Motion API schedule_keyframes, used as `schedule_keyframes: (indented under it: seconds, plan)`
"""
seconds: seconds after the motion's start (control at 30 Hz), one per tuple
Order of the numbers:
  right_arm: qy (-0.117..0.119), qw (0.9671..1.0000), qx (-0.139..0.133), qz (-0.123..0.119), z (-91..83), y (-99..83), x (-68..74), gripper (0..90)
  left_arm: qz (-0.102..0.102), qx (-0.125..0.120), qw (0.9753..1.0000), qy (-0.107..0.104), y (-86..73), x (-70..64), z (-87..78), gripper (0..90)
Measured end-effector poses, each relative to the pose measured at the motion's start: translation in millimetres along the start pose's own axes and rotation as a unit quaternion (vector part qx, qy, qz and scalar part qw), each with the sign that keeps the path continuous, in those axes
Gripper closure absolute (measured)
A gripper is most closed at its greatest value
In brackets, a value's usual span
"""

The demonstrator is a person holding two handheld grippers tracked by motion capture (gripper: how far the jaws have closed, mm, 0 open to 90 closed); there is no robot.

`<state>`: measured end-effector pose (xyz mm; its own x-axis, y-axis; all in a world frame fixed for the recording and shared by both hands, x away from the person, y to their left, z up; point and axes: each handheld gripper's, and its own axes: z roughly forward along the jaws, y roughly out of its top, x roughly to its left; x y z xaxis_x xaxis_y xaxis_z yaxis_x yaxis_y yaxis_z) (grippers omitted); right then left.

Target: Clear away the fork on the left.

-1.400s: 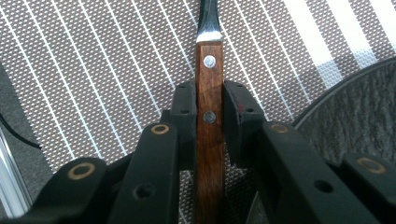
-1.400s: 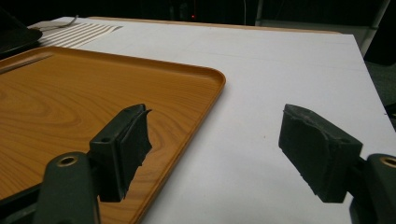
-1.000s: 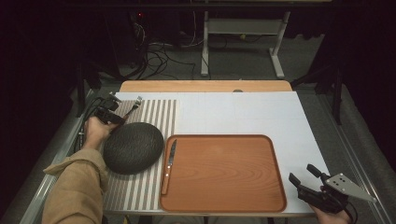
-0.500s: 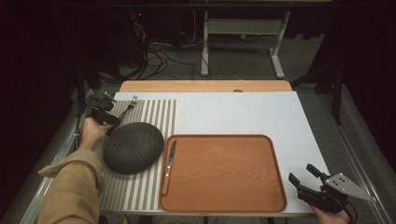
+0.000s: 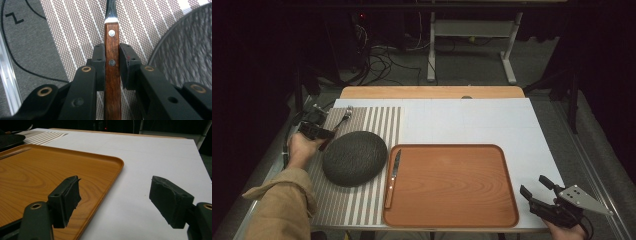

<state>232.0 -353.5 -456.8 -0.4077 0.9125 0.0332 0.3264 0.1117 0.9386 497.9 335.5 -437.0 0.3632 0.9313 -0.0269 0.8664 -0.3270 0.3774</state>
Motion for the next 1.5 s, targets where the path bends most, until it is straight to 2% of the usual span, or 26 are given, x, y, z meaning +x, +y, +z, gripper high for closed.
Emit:
schedule_keyframes:
  seconds: [0.27, 0.67, 0.8, 1.0, 1.37, 1.5]
  plan:
    - [0.002, 1.0, 0.002, -0.003, 0.6, 0.5, 0.8, 25.0, -0.009, -0.007, 0.9999, -0.001, -17.6, 4.4, -5.3, 72.5]
    - [0.013, 0.9999, -0.006, -0.001, 1.4, 1.4, -0.2, 25.2, -0.016, -0.017, 0.9997, 0.002, -39.3, -0.7, -28.2, 72.5]
    - [0.022, 0.9997, -0.009, -0.007, 1.9, 1.9, 0.9, 25.2, -0.023, -0.025, 0.9994, 0.005, -45.5, -7.4, -37.3, 72.5]
    - [0.033, 0.9993, -0.011, -0.01, 3.0, 2.6, 1.4, 25.2, -0.013, -0.03, 0.9994, 0.01, -49.9, -19.3, -49.8, 72.5]
    - [0.044, 0.9988, -0.015, -0.017, 4.8, 4.0, 3.1, 25.2, 0.008, -0.04, 0.9992, -0.004, -53.2, -42.9, -65.0, 72.5]
    - [0.05, 0.9984, -0.017, -0.02, 5.1, 4.5, 3.7, 25.2, 0.007, -0.041, 0.9991, -0.006, -54.4, -49.4, -66.2, 72.5]
